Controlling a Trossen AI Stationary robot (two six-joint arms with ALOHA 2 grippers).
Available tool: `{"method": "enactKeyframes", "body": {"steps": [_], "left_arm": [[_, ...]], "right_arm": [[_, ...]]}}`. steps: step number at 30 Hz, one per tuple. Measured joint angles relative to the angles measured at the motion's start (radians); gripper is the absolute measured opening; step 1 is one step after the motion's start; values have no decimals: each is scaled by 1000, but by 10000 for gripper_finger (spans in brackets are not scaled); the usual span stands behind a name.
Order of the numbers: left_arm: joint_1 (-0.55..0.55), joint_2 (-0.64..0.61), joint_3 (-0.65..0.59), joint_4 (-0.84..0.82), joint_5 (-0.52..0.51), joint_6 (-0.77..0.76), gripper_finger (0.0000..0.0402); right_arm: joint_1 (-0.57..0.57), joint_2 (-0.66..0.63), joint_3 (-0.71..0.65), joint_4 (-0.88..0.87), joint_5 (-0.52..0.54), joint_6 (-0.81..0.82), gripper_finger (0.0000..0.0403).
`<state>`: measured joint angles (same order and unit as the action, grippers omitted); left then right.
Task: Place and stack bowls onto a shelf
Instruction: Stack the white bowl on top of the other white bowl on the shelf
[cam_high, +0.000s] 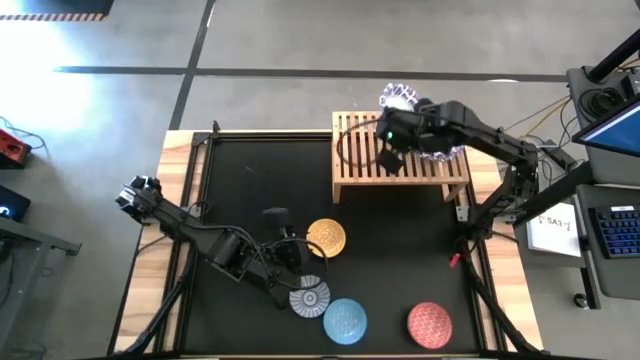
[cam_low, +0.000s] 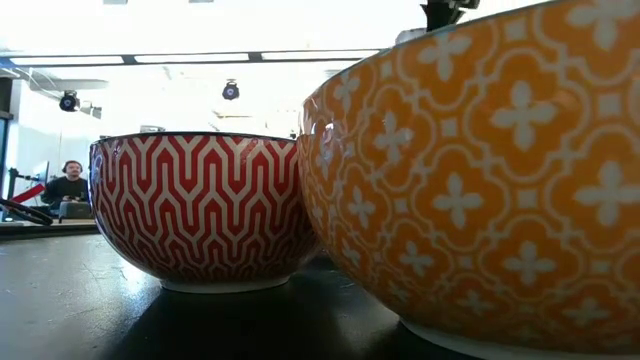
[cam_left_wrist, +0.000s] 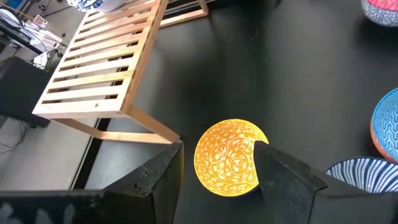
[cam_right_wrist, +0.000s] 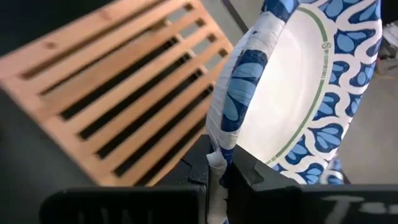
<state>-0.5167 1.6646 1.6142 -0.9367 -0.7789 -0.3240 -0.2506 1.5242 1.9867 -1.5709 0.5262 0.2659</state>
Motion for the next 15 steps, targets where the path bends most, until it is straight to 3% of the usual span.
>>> {"method": "enactKeyframes", "body": {"steps": [7, 15], "left_arm": [[0, 0, 0, -18, -1, -4, 178], [0, 0, -1, -81, -40, -48, 178]], "right_arm": [[-108, 0, -17, -1, 0, -120, 13], [-142, -9, -98, 1, -1, -223, 13]]}}
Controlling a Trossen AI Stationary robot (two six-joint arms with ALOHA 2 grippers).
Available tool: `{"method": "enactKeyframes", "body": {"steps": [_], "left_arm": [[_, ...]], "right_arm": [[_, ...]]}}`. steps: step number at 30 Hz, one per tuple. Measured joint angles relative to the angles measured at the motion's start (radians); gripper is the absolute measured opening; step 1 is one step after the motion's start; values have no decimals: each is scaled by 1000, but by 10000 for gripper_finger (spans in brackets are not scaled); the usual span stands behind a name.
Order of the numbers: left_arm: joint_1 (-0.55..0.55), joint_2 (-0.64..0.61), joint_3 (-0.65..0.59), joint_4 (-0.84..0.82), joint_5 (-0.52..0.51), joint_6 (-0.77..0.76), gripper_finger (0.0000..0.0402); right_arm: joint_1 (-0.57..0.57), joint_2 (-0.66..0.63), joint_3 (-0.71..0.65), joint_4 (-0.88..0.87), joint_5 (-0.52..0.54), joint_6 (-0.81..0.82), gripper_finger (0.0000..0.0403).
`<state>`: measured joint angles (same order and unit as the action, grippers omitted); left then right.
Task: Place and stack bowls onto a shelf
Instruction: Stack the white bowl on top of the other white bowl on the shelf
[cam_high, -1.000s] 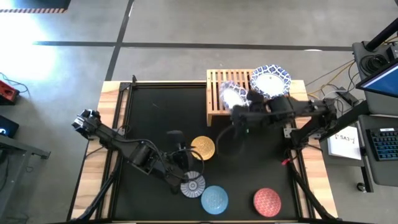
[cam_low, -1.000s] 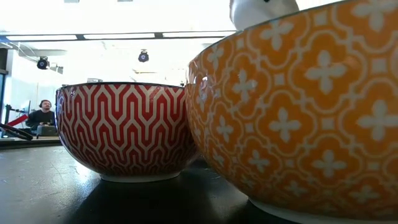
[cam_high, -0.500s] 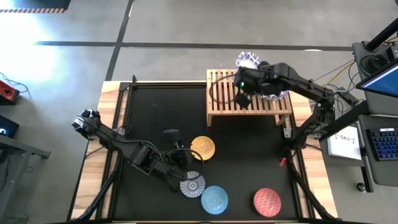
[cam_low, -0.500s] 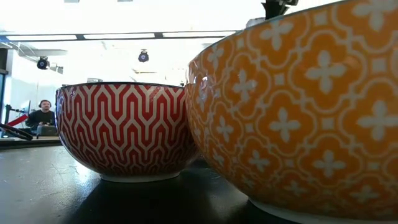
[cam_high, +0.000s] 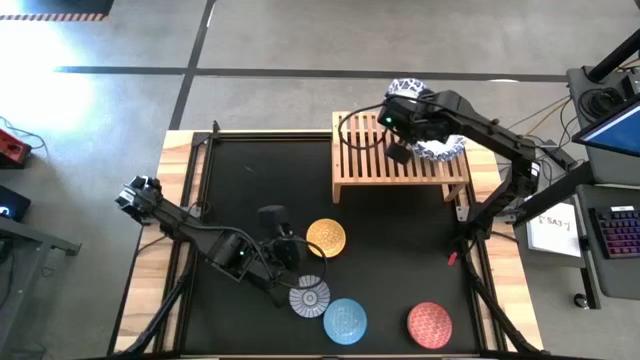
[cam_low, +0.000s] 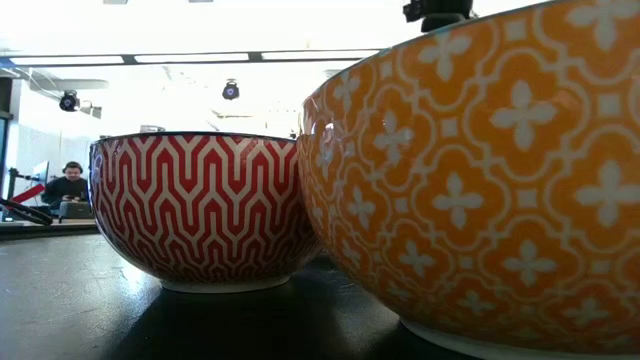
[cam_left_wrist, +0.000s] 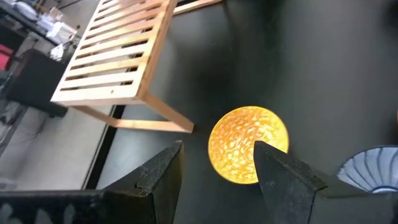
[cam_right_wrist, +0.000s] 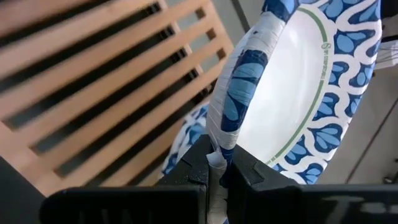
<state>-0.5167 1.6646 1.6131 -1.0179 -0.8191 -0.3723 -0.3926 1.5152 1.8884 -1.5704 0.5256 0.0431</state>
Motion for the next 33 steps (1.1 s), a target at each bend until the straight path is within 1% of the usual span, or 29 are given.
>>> {"method": "enactKeyframes", "body": {"steps": [4, 9, 16, 19, 21, 23, 29, 33], "left_arm": [[0, 0, 0, -41, -13, -54, 178], [0, 0, 0, -47, -13, -60, 178], [0, 0, 0, -47, -13, -60, 178], [0, 0, 0, -46, -31, -59, 178], [0, 0, 0, -46, -38, -59, 178], [0, 0, 0, -46, -41, -56, 178], [0, 0, 0, -46, -54, -56, 178], [0, 0, 0, -46, -54, -56, 178]], "right_arm": [[-3, -28, -78, -1, 0, -35, 13], [-4, -93, -169, 0, 0, -35, 13], [-3, -215, -264, -1, -2, 39, 13], [-3, -250, -303, -2, -30, 61, 13], [-3, -257, -323, -2, -57, 61, 13], [-3, -257, -338, 0, -55, 47, 13], [-3, -234, -360, 0, 17, -19, 13], [-3, -217, -360, 0, 25, -43, 13]]}}
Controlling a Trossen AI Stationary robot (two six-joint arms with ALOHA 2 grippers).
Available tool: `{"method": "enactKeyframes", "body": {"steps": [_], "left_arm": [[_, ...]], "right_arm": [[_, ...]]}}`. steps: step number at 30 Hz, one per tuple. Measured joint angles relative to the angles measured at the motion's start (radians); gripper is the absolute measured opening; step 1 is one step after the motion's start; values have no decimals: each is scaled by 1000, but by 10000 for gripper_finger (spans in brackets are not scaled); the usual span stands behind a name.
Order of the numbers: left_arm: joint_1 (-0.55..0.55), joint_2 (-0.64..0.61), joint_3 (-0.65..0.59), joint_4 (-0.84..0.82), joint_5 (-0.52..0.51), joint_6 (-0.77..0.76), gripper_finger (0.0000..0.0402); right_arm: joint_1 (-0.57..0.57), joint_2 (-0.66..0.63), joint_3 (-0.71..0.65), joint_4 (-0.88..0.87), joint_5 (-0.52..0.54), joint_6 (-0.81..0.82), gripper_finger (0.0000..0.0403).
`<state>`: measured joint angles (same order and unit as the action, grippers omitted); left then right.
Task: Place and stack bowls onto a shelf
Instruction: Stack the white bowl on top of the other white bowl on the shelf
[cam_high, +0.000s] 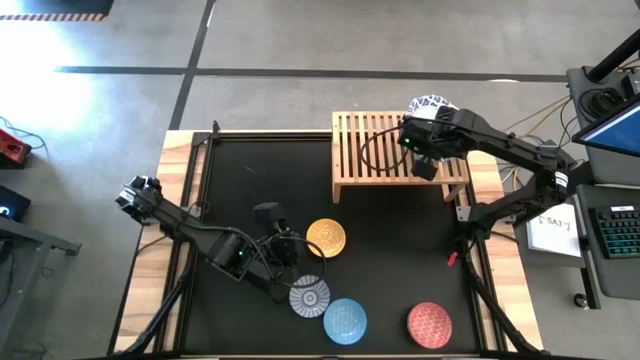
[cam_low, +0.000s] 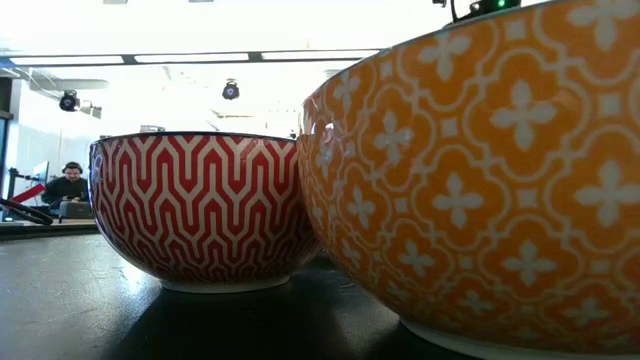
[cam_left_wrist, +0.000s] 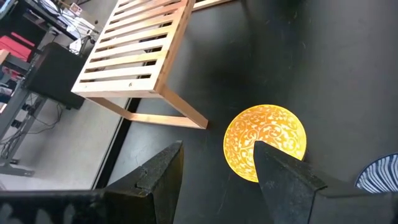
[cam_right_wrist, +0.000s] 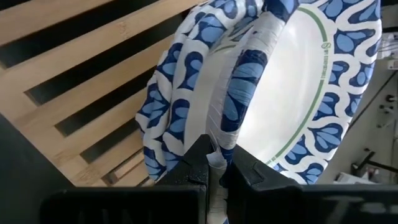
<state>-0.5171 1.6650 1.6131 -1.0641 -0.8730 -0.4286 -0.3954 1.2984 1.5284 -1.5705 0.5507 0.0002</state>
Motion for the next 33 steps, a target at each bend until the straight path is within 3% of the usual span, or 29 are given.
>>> {"method": "enactKeyframes", "body": {"steps": [23, 33], "left_arm": [[0, 0, 0, 0, 0, 0, 178], [0, 0, 0, 0, 0, 0, 178]], "right_arm": [[0, -1, 0, -1, 1, -46, 15], [0, -3, 0, 0, 35, -54, 106]]}}
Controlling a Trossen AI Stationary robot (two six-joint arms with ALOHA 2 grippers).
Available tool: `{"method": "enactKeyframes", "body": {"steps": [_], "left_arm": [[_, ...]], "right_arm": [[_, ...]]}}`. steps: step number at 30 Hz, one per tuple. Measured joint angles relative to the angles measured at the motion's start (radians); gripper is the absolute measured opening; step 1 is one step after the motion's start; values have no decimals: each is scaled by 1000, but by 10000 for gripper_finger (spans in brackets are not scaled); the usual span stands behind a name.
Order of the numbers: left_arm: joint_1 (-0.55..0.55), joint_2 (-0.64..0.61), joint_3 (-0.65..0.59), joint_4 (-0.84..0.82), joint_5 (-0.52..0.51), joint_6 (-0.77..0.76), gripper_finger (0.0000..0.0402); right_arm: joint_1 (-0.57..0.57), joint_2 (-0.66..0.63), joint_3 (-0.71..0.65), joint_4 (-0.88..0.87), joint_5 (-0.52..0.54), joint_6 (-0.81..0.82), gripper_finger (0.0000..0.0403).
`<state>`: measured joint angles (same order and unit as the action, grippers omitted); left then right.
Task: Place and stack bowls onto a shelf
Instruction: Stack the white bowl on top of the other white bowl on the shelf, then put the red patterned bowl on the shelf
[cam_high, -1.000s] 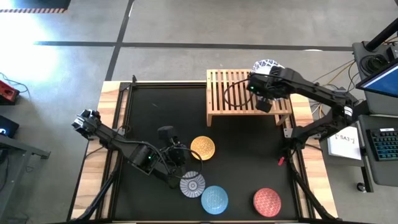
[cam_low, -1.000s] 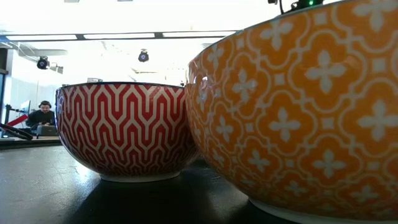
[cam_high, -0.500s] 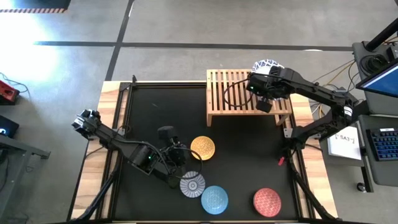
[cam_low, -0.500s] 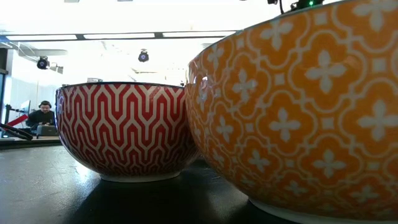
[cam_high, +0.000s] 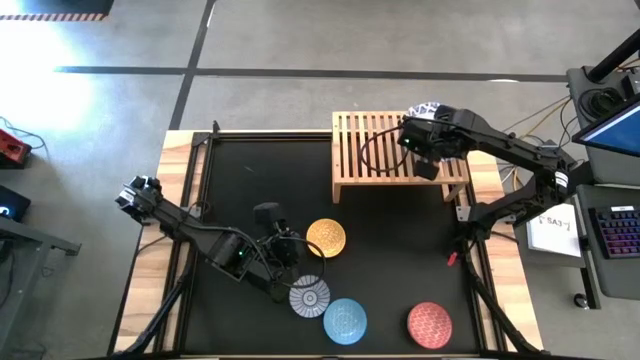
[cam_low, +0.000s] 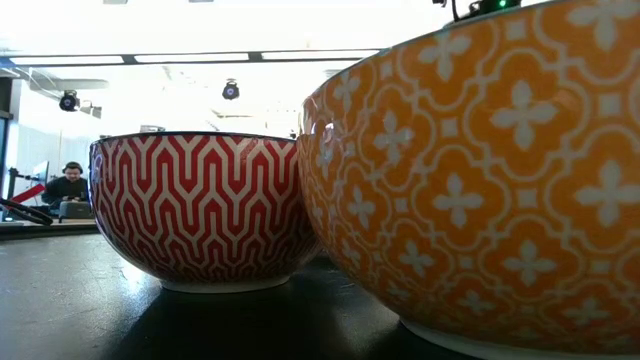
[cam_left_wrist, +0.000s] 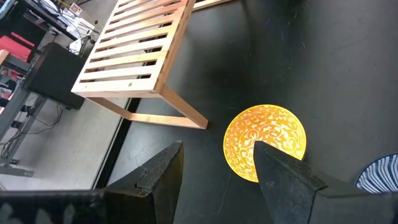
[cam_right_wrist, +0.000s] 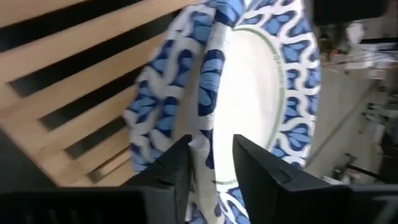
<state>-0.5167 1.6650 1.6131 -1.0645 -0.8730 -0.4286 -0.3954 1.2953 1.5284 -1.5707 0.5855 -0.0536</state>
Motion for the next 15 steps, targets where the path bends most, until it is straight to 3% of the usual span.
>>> {"method": "enactKeyframes", "body": {"steps": [5, 11, 15], "left_arm": [[0, 0, 0, -1, 0, 0, 178], [0, 0, 0, -2, 0, 0, 178], [0, 0, 0, -3, 0, 0, 178]], "right_arm": [[0, -4, 12, -1, 34, 33, 122], [0, -5, 87, 0, -218, 67, 123], [6, -5, 126, 0, -251, 121, 123]]}}
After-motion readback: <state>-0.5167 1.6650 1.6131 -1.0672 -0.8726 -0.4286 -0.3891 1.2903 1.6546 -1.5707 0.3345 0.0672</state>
